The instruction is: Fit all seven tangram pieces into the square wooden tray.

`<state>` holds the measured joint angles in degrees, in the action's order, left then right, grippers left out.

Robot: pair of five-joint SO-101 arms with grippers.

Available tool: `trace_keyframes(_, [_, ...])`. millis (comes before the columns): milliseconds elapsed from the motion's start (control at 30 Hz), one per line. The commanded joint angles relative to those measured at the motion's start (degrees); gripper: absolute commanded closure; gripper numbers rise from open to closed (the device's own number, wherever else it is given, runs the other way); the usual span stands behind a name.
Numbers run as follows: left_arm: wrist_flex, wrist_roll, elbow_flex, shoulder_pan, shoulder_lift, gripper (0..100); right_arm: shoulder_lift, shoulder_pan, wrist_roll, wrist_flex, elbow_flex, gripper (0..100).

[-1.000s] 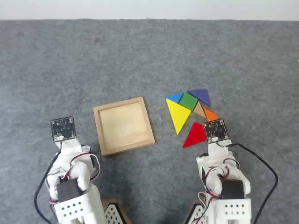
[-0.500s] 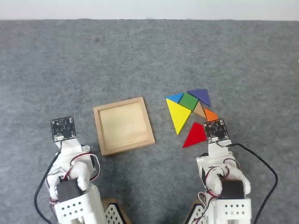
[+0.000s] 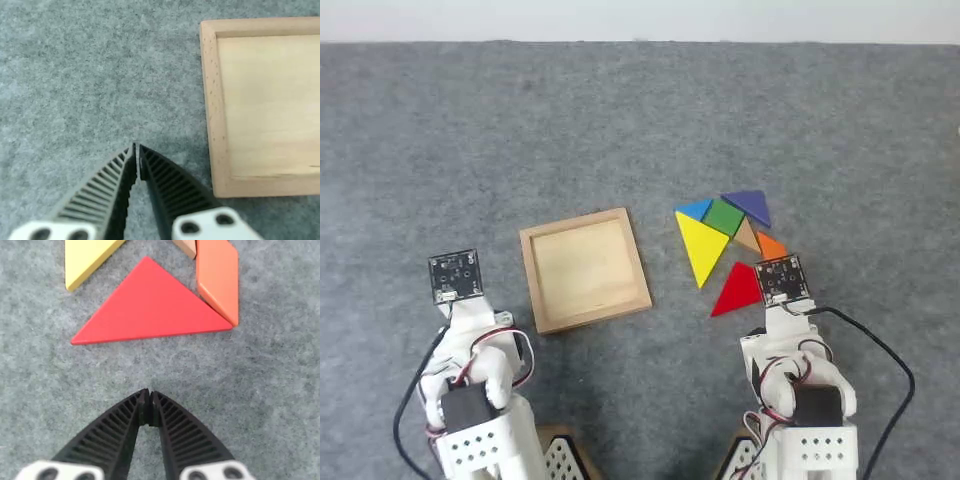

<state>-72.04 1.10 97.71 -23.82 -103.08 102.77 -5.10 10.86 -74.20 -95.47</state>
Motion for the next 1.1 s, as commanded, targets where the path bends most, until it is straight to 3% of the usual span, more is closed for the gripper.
trace_keyframes(0, [-0.3,0.6,-1.3,0.4,-1.1,99,0.7,-0.3,-0.4,-0.6,-1.0,99.1])
trace_keyframes(633, [-0.3,0.5,-1.3,0.8,-1.1,99,0.7,-0.5,-0.5,-0.6,-1.0,99.0])
trace_keyframes(900, [7.2,0.5,-1.4,9.1,-1.1,99,0.8,-4.4,0.2,3.3,-1.0,99.0])
trace_keyframes(967, [9.5,0.4,-1.3,9.1,-1.1,99,0.8,-4.7,4.1,6.5,-0.7,99.0])
trace_keyframes(1067, [11.7,-2.2,-1.3,9.3,-1.1,98,0.8,-3.3,16.3,8.6,1.8,99.0])
